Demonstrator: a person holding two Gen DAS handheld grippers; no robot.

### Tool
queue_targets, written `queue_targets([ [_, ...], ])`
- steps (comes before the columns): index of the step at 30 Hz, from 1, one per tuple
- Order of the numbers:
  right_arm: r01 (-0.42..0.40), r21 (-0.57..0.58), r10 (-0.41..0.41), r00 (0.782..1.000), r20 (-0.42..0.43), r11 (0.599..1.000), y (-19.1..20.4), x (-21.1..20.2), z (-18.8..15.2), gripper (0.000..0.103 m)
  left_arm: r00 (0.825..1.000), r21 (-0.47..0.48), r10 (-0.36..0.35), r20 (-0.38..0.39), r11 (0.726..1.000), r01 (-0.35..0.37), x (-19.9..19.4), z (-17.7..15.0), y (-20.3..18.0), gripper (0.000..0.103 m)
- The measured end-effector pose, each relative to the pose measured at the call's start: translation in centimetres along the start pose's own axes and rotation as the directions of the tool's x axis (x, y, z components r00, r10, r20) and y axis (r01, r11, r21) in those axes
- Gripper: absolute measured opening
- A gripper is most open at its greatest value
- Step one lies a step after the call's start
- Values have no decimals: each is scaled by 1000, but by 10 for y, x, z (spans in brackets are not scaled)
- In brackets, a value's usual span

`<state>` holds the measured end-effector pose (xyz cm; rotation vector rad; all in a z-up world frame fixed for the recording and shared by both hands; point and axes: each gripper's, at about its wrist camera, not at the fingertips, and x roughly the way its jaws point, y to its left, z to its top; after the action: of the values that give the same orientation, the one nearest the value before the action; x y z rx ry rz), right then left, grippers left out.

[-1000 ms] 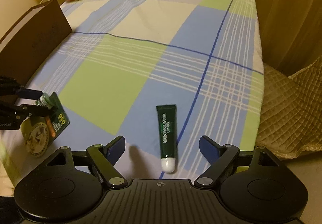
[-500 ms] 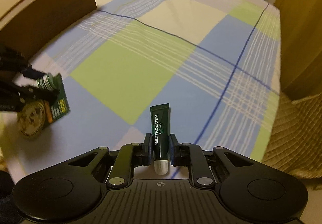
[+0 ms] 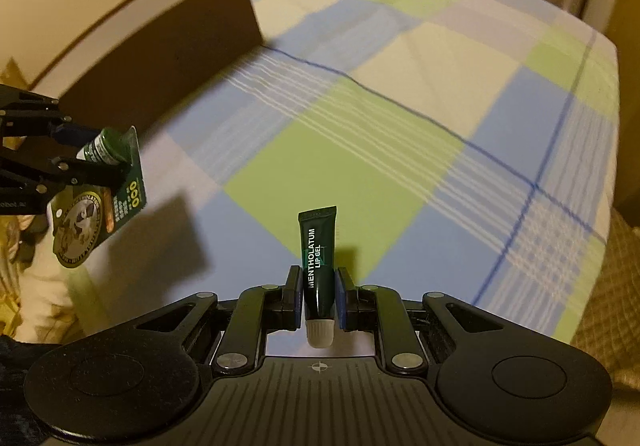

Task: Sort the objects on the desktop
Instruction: 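Carry card and lip gel over the box while right tool releases the lip gel inside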

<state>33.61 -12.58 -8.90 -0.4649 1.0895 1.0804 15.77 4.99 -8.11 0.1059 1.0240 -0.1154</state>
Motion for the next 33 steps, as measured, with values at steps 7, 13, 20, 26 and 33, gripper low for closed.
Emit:
queue_targets([
  [7, -42, -57, 46, 997, 56, 997, 22, -18, 40, 15, 996, 3, 24, 85, 1000, -25, -54, 8, 32, 28],
  [13, -60, -123, 72, 992, 99, 991, 55, -25, 79, 15, 987, -1, 103, 125, 995, -104, -100, 7, 82, 28],
  [20, -135, -191, 163, 977, 135, 972, 106, -23, 129, 15, 964, -4, 236, 120, 971, -237, -126, -2, 151, 28],
  [26, -188, -298, 235, 964, 128, 936, 165, -9, 176, 15, 961, 40, 261, 94, 963, -265, -122, -11, 194, 28],
  [33, -198, -377, 234, 971, 51, 905, 221, 31, 208, 15, 965, 112, 254, 61, 959, -260, -103, -19, 224, 28],
])
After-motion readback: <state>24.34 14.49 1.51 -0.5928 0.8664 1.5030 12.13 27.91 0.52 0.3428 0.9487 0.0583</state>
